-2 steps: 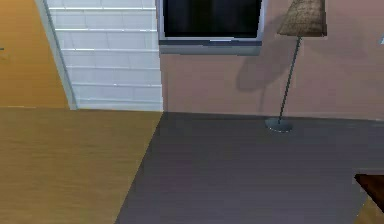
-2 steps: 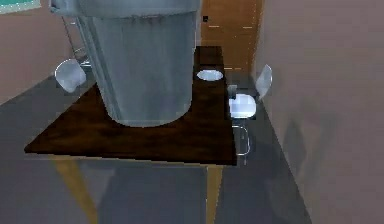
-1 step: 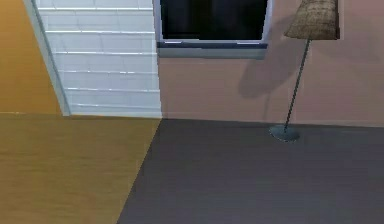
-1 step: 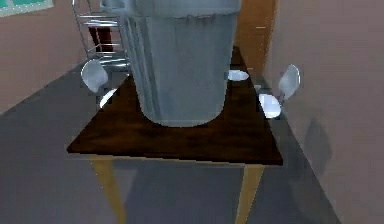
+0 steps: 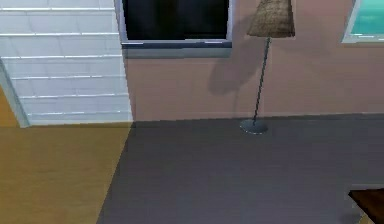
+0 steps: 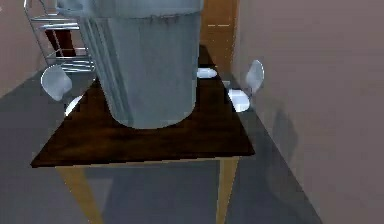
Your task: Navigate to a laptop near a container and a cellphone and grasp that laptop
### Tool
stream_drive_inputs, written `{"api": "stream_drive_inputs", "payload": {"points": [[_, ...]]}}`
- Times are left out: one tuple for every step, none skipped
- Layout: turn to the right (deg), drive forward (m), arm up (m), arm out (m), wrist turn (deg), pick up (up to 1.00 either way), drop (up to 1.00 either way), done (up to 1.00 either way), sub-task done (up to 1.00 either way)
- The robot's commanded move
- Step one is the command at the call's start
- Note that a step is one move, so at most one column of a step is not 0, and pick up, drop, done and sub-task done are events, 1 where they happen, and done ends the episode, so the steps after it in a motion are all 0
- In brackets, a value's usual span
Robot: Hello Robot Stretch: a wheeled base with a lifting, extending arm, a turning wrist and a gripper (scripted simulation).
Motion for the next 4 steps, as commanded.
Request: {"api": "stream_drive_inputs", "payload": {"points": [[0.0,0.8,0.0,0.0,0.0,0.0,0.0,0.0,0.0],[45.0,0.0,0.0,0.0,0.0,0.0,0.0,0.0,0.0],[3.0,0.0,0.0,0.0,0.0,0.0,0.0,0.0,0.0],[0.0,0.95,0.0,0.0,0.0,0.0,0.0,0.0,0.0]]}}
